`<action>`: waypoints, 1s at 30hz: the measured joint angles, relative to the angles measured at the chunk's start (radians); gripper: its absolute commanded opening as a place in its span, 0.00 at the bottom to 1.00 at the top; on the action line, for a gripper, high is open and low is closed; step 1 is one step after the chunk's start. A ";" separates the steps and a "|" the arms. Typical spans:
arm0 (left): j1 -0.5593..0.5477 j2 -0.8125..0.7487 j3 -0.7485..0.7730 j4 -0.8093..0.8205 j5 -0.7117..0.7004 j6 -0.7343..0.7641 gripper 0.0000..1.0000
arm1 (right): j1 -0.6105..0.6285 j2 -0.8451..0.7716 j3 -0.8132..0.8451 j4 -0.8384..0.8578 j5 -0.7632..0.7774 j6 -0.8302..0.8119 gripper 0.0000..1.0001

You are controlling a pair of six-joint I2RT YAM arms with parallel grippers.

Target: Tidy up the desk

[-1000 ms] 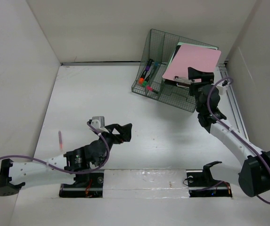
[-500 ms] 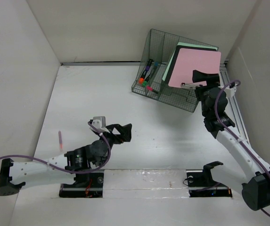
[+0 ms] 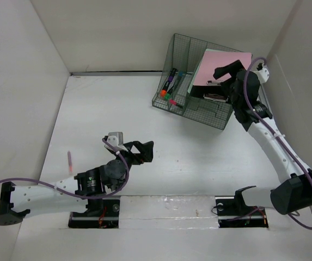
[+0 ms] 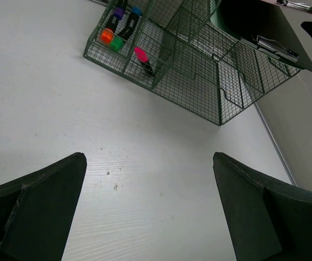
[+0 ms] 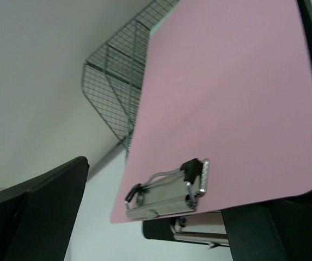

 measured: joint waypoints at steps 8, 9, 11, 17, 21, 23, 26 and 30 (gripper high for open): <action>0.000 0.000 0.000 0.003 0.016 0.002 0.99 | 0.000 -0.014 0.001 -0.151 0.021 -0.111 1.00; 0.000 0.000 0.000 0.003 0.017 0.002 0.99 | 0.000 -0.025 -0.019 -0.154 0.022 -0.114 1.00; 0.000 -0.001 0.000 0.003 0.023 0.001 0.99 | 0.000 -0.033 -0.042 -0.179 0.024 -0.121 1.00; 0.000 -0.019 0.000 0.003 0.044 0.001 0.99 | 0.010 -0.067 -0.031 -0.260 0.066 -0.154 1.00; 0.000 -0.026 0.000 0.004 0.054 0.001 0.99 | 0.010 -0.144 -0.037 -0.330 0.107 -0.165 1.00; 0.000 -0.018 0.000 0.003 0.056 0.001 0.99 | 0.010 -0.196 -0.051 -0.352 0.129 -0.164 1.00; 0.000 0.001 0.002 -0.001 0.060 -0.002 0.99 | 0.014 -0.278 -0.093 -0.366 0.158 -0.161 1.00; 0.000 0.020 0.017 -0.028 0.061 -0.011 0.99 | 0.030 -0.415 -0.178 -0.359 0.169 -0.173 1.00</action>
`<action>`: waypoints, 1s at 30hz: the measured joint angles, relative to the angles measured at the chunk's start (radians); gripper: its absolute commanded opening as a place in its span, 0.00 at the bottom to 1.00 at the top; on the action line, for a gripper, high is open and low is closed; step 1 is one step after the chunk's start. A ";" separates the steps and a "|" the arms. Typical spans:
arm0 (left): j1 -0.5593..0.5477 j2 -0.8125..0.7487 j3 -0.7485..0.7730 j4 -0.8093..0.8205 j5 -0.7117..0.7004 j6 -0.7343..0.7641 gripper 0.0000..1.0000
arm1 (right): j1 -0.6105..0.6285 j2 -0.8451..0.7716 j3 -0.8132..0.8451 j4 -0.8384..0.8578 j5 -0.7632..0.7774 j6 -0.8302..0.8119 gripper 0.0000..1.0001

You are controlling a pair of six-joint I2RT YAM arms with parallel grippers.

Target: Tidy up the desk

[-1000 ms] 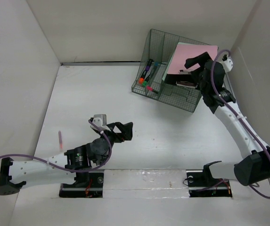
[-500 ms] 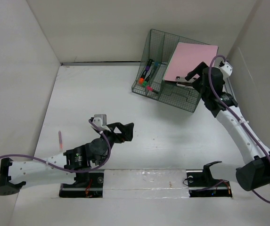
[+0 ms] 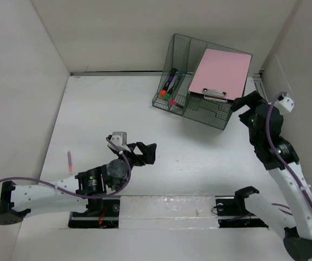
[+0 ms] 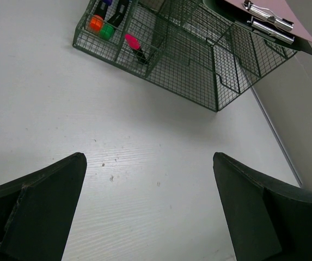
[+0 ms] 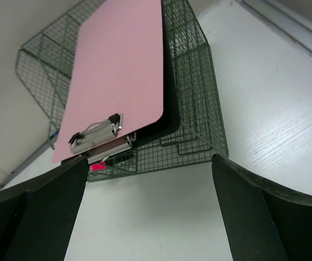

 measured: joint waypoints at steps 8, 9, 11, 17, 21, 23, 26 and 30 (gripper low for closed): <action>0.000 -0.049 0.003 -0.025 -0.010 -0.009 0.99 | 0.037 -0.288 -0.129 0.124 -0.177 -0.170 1.00; 0.000 -0.059 0.004 -0.030 -0.013 -0.009 0.99 | 0.037 -0.322 -0.149 0.141 -0.220 -0.196 1.00; 0.000 -0.077 0.008 -0.043 -0.022 -0.010 0.99 | 0.037 -0.381 -0.187 0.160 -0.308 -0.246 1.00; 0.000 -0.131 0.013 -0.117 -0.069 -0.050 0.99 | 0.038 -0.512 -0.262 0.169 -0.534 -0.326 1.00; 0.000 -0.167 0.027 -0.219 -0.104 -0.119 0.99 | 0.038 -0.575 -0.331 0.193 -0.650 -0.324 1.00; 0.000 -0.183 0.033 -0.270 -0.119 -0.151 0.99 | 0.038 -0.601 -0.390 0.196 -0.666 -0.319 1.00; 0.000 -0.209 0.035 -0.331 -0.137 -0.193 0.99 | 0.038 -0.626 -0.463 0.189 -0.689 -0.299 1.00; 0.000 -0.222 0.035 -0.373 -0.144 -0.220 0.99 | 0.038 -0.668 -0.530 0.174 -0.695 -0.264 1.00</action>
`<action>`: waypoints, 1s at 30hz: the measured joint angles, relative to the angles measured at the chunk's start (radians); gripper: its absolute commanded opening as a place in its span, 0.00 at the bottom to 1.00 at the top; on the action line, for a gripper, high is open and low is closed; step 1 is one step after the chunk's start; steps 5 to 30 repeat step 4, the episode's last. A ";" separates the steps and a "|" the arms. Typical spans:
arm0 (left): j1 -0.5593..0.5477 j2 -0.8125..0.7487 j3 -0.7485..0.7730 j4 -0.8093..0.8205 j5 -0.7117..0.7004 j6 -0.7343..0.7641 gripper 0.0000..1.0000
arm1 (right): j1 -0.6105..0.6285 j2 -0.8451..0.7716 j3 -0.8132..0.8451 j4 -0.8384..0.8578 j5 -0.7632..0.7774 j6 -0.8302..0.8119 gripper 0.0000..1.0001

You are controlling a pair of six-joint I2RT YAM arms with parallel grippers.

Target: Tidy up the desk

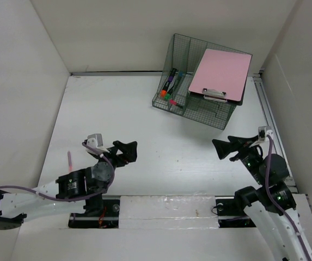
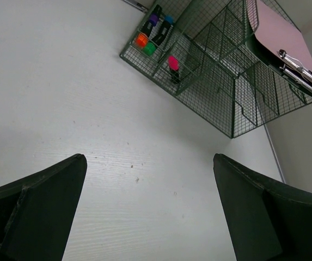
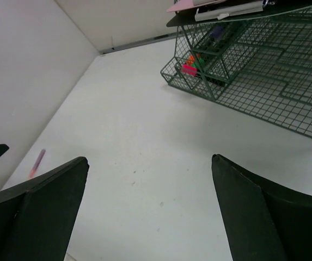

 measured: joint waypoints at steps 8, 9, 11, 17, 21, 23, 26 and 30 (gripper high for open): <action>0.000 0.006 0.000 -0.002 -0.002 -0.002 0.99 | 0.000 -0.026 -0.015 0.000 0.000 0.021 1.00; 0.000 0.006 0.000 -0.002 -0.002 -0.002 0.99 | 0.000 -0.026 -0.015 0.000 0.000 0.021 1.00; 0.000 0.006 0.000 -0.002 -0.002 -0.002 0.99 | 0.000 -0.026 -0.015 0.000 0.000 0.021 1.00; 0.000 0.006 0.000 -0.002 -0.002 -0.002 0.99 | 0.000 -0.026 -0.015 0.000 0.000 0.021 1.00; 0.000 0.006 0.000 -0.002 -0.002 -0.002 0.99 | 0.000 -0.026 -0.015 0.000 0.000 0.021 1.00; 0.000 0.006 0.000 -0.002 -0.002 -0.002 0.99 | 0.000 -0.026 -0.015 0.000 0.000 0.021 1.00; 0.000 0.006 0.000 -0.002 -0.002 -0.002 0.99 | 0.000 -0.026 -0.015 0.000 0.000 0.021 1.00; 0.000 0.006 0.000 -0.002 -0.002 -0.002 0.99 | 0.000 -0.026 -0.015 0.000 0.000 0.021 1.00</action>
